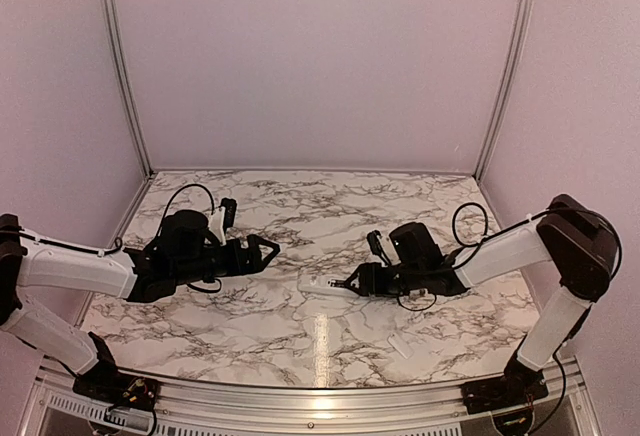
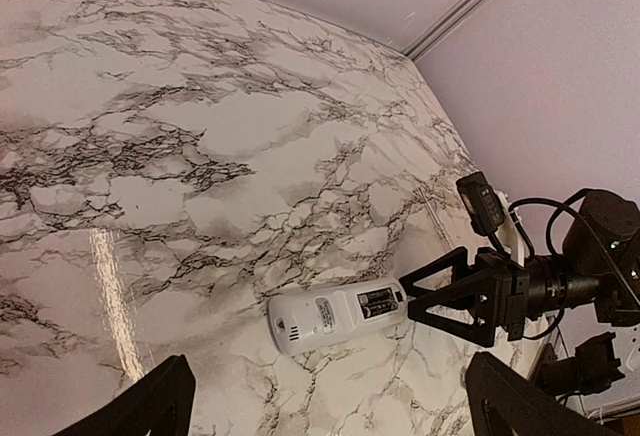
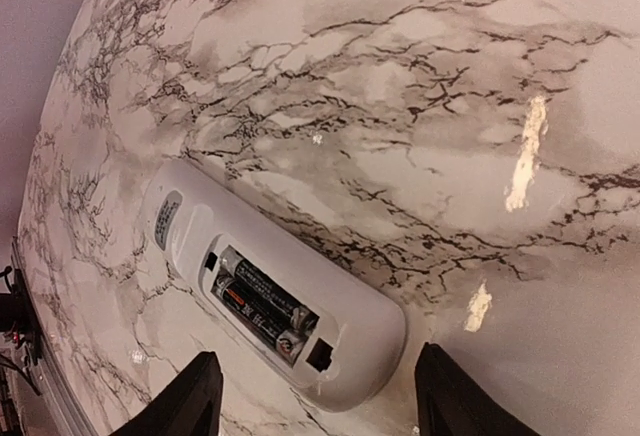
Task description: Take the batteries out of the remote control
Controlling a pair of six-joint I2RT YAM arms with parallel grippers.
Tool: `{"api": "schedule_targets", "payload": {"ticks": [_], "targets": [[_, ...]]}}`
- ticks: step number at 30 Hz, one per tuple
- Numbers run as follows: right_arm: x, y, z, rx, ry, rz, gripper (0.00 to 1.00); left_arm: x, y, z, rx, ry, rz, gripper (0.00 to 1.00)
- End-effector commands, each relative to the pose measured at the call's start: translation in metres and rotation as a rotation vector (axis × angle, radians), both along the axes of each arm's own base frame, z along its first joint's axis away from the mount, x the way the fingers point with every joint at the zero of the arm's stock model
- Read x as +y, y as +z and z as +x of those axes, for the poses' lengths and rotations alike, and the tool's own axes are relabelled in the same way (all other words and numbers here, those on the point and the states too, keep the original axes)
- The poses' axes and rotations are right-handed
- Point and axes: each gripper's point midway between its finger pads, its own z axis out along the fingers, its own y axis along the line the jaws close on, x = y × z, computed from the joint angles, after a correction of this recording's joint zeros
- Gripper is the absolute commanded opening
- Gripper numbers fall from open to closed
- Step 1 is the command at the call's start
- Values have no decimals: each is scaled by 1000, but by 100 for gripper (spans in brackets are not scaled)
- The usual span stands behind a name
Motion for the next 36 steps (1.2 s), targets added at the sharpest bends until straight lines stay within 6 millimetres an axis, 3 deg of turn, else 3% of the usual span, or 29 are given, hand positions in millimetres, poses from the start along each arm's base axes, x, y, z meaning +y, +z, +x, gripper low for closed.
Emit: {"api": "schedule_targets", "payload": {"ticks": [1, 10, 18, 21, 36], "targets": [[-9, 4, 13, -37, -34, -101, 65, 4, -5, 2, -7, 8, 36, 99], [-35, 34, 6, -103, -23, -221, 74, 11, 1, 6, -76, 38, 79, 99], [-110, 39, -8, -126, -228, -478, 84, 19, 4, 12, -152, 106, 135, 99], [-129, 30, -10, -119, -278, -537, 82, 20, 5, 11, -163, 113, 140, 99], [-153, -11, 6, -44, -331, -616, 59, 26, 12, 4, -167, 113, 117, 99]]}}
